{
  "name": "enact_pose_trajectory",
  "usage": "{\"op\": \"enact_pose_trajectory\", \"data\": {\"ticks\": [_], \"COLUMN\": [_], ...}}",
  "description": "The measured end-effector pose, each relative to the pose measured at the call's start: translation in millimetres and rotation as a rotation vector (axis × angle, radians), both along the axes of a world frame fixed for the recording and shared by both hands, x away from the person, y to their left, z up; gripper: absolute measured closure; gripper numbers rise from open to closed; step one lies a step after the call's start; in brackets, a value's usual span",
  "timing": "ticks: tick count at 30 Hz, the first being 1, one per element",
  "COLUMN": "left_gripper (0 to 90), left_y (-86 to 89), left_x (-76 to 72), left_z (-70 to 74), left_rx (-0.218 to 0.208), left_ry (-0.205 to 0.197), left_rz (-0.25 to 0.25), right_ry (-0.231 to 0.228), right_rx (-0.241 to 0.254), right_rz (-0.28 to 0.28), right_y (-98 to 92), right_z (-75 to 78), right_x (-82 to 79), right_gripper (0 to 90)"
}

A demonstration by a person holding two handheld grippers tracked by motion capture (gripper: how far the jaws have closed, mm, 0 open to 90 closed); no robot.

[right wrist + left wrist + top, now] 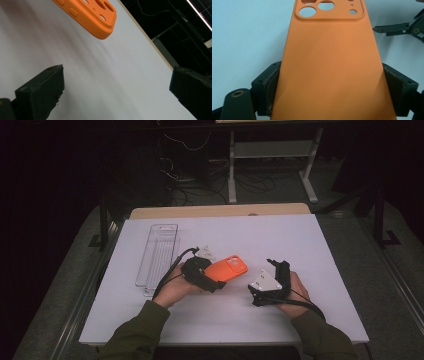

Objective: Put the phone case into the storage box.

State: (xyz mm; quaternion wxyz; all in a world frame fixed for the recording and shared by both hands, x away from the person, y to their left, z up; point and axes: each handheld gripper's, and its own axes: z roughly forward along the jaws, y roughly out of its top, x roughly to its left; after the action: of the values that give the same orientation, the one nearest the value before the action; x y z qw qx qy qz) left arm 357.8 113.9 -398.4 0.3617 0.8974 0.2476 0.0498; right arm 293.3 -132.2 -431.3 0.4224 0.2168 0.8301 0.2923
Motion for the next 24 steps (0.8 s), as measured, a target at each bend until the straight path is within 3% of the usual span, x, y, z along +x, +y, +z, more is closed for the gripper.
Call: {"op": "enact_pose_trajectory", "data": {"ticks": [8,24], "left_gripper": [15.3,15.3], "left_y": [-1.0,-2.5], "left_x": [-0.7,-1.6], "left_z": [-0.4,-1.2], "left_rx": [-0.005,-0.016], "left_ry": [0.002,0.007], "left_rz": [0.005,0.01], "right_ry": [-0.047,-0.099], "right_rx": [-0.066,-0.111], "right_rz": [0.016,0.044], "right_y": [1.2,6.1], "right_z": [0.5,-1.7], "right_x": [-2.3,-7.0], "right_gripper": [0.0,0.0]}}
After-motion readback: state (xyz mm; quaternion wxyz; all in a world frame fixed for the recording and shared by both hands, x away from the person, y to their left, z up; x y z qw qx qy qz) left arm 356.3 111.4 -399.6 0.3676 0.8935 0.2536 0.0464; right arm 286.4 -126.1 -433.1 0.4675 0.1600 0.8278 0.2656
